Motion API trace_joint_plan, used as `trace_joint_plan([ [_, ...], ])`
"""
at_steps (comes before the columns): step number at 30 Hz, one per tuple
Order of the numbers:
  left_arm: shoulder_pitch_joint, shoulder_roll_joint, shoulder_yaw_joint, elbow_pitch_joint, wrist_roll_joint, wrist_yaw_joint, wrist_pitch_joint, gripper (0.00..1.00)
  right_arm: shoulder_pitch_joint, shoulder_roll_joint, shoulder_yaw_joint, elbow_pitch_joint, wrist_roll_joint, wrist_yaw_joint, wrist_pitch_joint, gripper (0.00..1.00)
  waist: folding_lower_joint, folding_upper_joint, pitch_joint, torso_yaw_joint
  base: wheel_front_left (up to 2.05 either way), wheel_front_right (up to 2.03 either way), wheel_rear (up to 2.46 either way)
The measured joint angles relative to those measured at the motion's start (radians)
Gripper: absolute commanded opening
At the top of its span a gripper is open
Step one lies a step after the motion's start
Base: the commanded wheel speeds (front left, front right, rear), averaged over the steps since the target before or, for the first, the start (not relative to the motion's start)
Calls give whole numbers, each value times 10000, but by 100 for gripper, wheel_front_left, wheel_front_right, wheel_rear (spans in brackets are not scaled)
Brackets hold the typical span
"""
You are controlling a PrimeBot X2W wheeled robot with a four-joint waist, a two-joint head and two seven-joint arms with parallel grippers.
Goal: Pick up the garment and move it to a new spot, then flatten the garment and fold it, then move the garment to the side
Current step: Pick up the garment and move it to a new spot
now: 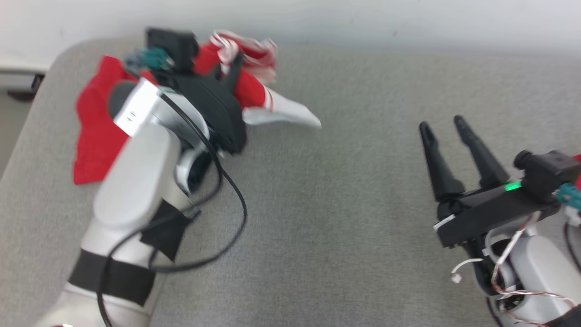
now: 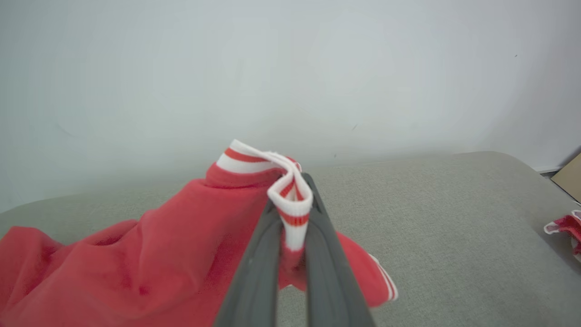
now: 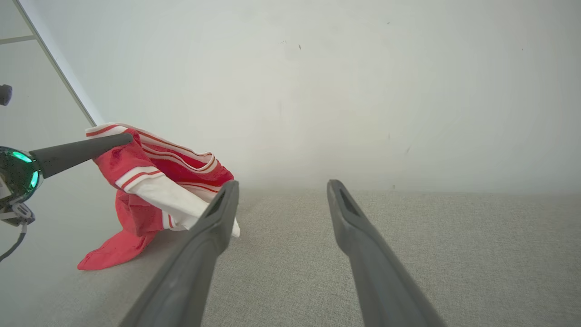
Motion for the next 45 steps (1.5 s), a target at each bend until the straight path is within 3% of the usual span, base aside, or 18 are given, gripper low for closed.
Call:
trace_joint_plan([
  [6, 831, 71, -1083, -474, -332, -92, 128, 0, 41, 399, 380, 600, 10, 98, -182, 100, -1, 0, -799, -418, 0, 0, 0],
  [12, 1319, 198, -3737, -1768, -2554, -31, 128, 0, 439, 587, 652, 1095, 50, 173, -268, 100, -1, 0, -1516, -1129, 0, 0, 0],
  [18, 1339, 255, -4736, -2341, -3651, 830, 119, 0, 971, 646, 988, 1055, 50, 190, -245, 100, -2, -1, -2213, -1962, 0, 0, 0],
  [19, 1326, 228, -4893, -2270, -3793, 1206, 148, 0, 1129, 648, 1108, 913, 50, 232, -230, 100, 0, -1, -2386, -2283, 0, 0, 0],
  [24, 1274, 226, -4872, -1308, -3998, 2015, 88, 0, 1141, 744, 1423, 715, 48, 295, -58, 100, 0, -1, -2665, -3122, 0, 0, 0],
  [27, 1190, 224, -4614, -500, -3981, 2121, -36, 0, 991, 899, 1643, 715, 48, 414, 46, 100, 0, -1, -2732, -3624, 0, 0, 0],
  [28, 1105, 224, -4500, -242, -3962, 2144, -165, 6, 950, 941, 1697, 715, 48, 453, 67, 100, 0, -1, -2740, -3788, 0, 0, 0],
  [29, 980, 232, -4395, -27, -3935, 2173, -301, 72, 904, 984, 1737, 721, 48, 454, 94, 100, 1, -1, -2740, -3948, 0, 0, 0],
  [30, 821, 238, -4341, 151, -3919, 2174, -439, 100, 836, 1007, 1758, 731, 48, 472, 109, 100, 2, -1, -2735, -4109, 0, 0, 0],
  [37, 100, 130, -4596, 773, -4013, 2157, -1058, 100, 817, 918, 1452, 775, 48, 510, 88, 100, 2, 0, -2467, -4798, 0, 0, 0],
  [45, -261, 182, -4865, 1406, -4067, 2165, -1626, 100, 824, 857, 1206, 830, 90, 435, -27, 100, 3, -1, -2284, -4409, 0, 0, 0],
])
